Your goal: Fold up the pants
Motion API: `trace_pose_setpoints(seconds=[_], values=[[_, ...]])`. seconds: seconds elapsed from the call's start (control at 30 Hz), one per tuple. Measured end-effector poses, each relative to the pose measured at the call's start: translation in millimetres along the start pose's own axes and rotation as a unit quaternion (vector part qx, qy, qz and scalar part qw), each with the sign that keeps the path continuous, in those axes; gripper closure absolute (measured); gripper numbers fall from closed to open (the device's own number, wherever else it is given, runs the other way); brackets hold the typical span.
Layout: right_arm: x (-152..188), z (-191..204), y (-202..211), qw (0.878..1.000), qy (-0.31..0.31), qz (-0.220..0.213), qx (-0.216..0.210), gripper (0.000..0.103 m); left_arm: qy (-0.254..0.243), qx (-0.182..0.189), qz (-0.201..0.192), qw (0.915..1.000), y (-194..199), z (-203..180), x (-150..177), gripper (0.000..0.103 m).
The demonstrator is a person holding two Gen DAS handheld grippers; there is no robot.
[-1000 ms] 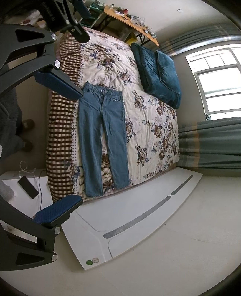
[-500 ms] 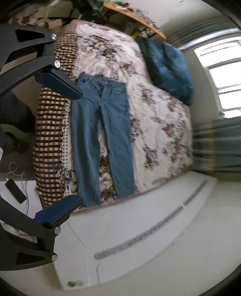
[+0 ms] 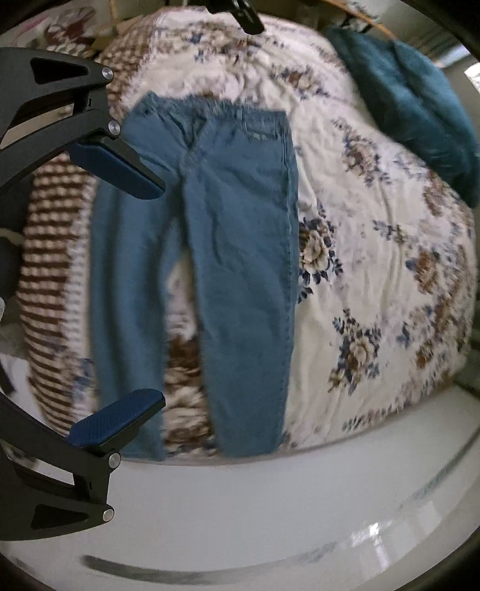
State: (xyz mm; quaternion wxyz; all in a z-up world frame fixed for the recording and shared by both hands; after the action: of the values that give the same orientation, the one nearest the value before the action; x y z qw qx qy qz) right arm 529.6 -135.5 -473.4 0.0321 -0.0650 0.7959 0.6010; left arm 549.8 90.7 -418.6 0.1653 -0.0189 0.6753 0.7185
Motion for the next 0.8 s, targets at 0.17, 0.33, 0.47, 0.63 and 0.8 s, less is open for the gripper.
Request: trace_pose_setpoints(seconds=[0.17, 0.33, 0.47, 0.63, 0.8], values=[[-76.2, 40.4, -97.3, 0.996, 0.092, 0.02, 0.006, 0.0, -0.137, 0.003, 0.068, 0.9881, -128.6, -35.2, -48.6, 0.009], [-111.6, 79.0, -217.3, 0.969, 0.24, 0.063, 0.015, 0.0, -0.205, 0.082, 0.201, 0.9542, -263.0, -74.6, -44.0, 0.03], [-122.4, 102.5, -300.3, 0.94, 0.326, 0.101, 0.026, 0.0, -0.252, 0.077, 0.237, 0.9351, -325.7, -77.2, -40.7, 0.032], [-128.2, 120.3, -357.8, 0.893, 0.436, 0.114, 0.028, 0.003, -0.273, 0.124, 0.276, 0.9135, -354.0, -83.3, -34.4, 0.032], [-108.3, 136.5, -364.0, 0.864, 0.487, 0.126, -0.035, 0.047, -0.299, 0.123, 0.251, 0.9124, -335.6, -82.8, -38.1, 0.082]])
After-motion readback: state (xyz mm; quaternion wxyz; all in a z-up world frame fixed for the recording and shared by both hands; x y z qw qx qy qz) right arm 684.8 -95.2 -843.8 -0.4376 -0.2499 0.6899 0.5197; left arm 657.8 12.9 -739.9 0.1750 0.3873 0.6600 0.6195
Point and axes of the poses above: each gripper's, at about its wrist camera, not at the fingertips, and y roughly against the way its jaws point, z to its left, x to its underside, the point moved 10 cm from there along -y, roughly the way its jaws point, and after that the axes turned 13 degrees about x, right-handed, at the moved point
